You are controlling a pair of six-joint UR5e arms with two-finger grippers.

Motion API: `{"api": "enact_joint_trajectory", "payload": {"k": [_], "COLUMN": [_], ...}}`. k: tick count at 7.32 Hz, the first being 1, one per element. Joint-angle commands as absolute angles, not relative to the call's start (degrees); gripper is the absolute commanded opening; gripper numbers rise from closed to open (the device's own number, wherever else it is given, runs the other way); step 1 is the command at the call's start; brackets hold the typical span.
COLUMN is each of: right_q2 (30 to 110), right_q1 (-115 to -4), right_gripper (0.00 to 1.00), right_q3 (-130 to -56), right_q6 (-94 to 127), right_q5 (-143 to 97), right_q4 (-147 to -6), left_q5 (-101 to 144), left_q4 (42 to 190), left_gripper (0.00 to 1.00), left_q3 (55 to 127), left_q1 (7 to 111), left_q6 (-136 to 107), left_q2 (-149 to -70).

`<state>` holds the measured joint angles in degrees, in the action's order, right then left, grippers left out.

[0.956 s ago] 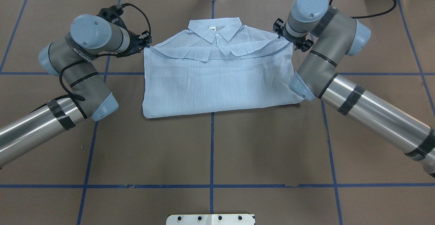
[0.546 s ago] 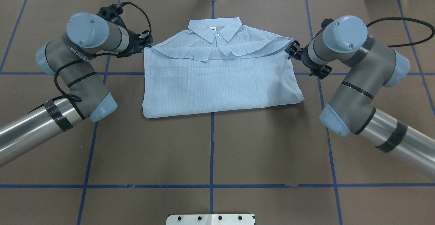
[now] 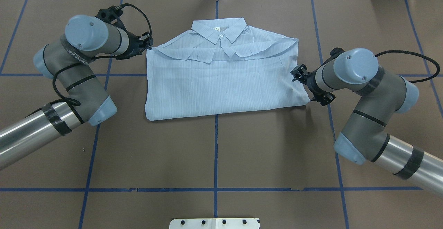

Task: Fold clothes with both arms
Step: 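Move the right gripper down to the folded shirt's corner nearest it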

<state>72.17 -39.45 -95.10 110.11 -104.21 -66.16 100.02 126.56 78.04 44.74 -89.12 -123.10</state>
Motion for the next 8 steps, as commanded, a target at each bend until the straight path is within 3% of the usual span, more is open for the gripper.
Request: {"api": "enact_joint_trajectory", "payload": {"k": [1,2,3,4,8], "right_q2": [72.7,72.8,72.8,72.8,75.9], "right_q1": [-38.8,-38.6,-38.6,-38.7,-38.7], "right_gripper": [0.80,0.53,0.15,0.00,0.00], "right_q3": [-93.8,-93.6,-93.7,-93.8,-97.2], "right_q6": [110.7,110.7,110.7,110.7,110.7], "right_q5": [-104.2,-104.2,-104.4,-105.6,-108.3], "right_q4": [-64.7,-64.7,-64.7,-64.7,-64.5], "left_q5": [99.9,99.9,100.0,100.0,100.0], "left_q4": [126.6,126.6,126.6,126.5,126.5], "left_gripper": [0.46,0.46,0.46,0.46,0.46], "left_q3": [78.0,78.0,78.0,78.0,78.0], "left_q1": [44.7,44.7,44.7,44.7,44.7], "left_q6": [-89.1,-89.1,-89.1,-89.1,-89.1], "left_q2": [-123.0,-123.0,-123.1,-123.1,-123.2]}}
